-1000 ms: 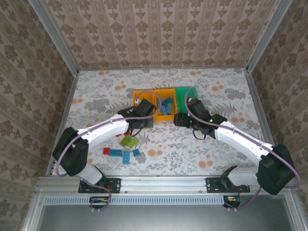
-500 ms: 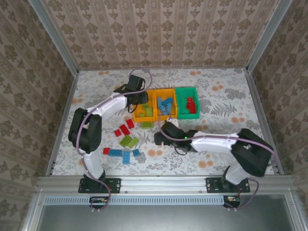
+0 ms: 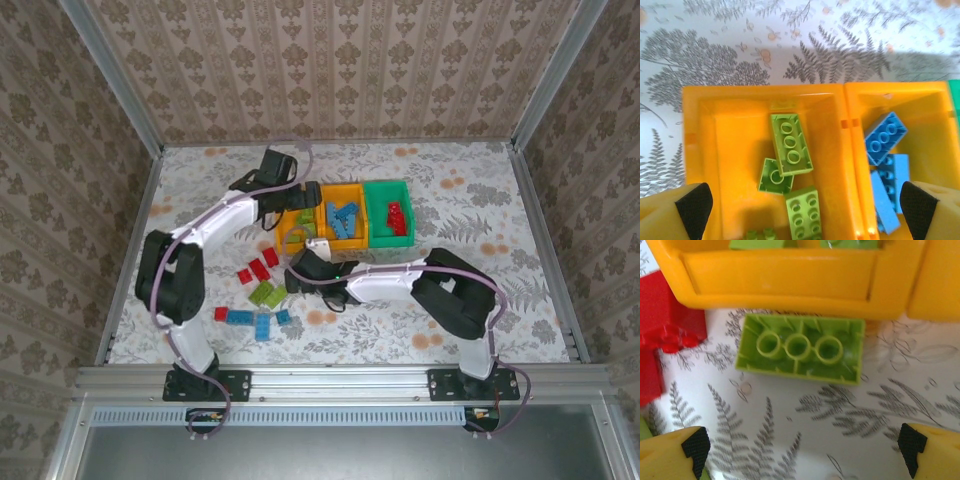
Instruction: Sort the legos into containers by color
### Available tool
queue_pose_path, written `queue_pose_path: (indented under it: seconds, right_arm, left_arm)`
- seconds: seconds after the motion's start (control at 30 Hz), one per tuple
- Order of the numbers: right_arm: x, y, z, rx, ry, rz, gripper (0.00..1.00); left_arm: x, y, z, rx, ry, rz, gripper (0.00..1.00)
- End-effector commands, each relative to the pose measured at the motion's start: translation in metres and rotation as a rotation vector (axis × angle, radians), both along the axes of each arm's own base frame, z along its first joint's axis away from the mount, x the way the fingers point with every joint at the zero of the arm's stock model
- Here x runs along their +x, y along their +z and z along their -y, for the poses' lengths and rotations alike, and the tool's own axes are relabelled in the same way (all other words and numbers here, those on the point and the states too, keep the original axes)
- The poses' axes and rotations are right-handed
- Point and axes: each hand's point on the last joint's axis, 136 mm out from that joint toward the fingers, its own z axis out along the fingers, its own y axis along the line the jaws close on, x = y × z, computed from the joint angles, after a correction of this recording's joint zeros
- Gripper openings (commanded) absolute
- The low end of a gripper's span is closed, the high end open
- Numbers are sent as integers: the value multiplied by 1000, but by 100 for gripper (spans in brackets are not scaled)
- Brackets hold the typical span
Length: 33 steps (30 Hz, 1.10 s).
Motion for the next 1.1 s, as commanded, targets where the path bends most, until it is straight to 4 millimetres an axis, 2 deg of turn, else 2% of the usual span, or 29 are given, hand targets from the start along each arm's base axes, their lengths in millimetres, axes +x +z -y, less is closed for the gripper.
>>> queue_pose_path:
  seconds: [0.0,0.07,0.23,0.3,0.37,0.53,0.67,0.87,0.97,1.07]
  right_arm:
    - [15,-3,1,-60,-33,30,100]
    - [22,-8,-1,-64,-46,19,99]
    - [36,-19,3,-89,-68,8,93]
    - [40,-21,4,-88,-63,7,87]
    - [43,-23,4,-94,-50,2,80]
    - [44,-23,-2,-105,0,0,63]
    - [38,-22,1,-122,21,-14,50]
    - [18,6,-1,-61,110,-31,47]
    - [8,28,-7,-16,180,-36,47]
    - [7,55,-11,8,230,-26,47]
  left_arm:
    - [-18,27,-23,6,28,46,100]
    - [-31,31,-34,11,40,53,100]
    - [-62,24,-65,48,90,46,100]
    - [-74,18,-74,44,107,37,100]
    - [-81,11,-93,44,152,24,100]
    - [-101,-4,-113,67,192,-3,100]
    - [-114,-17,-127,75,238,-32,100]
    - [-136,-32,-148,76,299,-68,100]
    - [-148,-39,-152,80,313,-101,100]
    - [-161,-51,-148,55,314,-160,100]
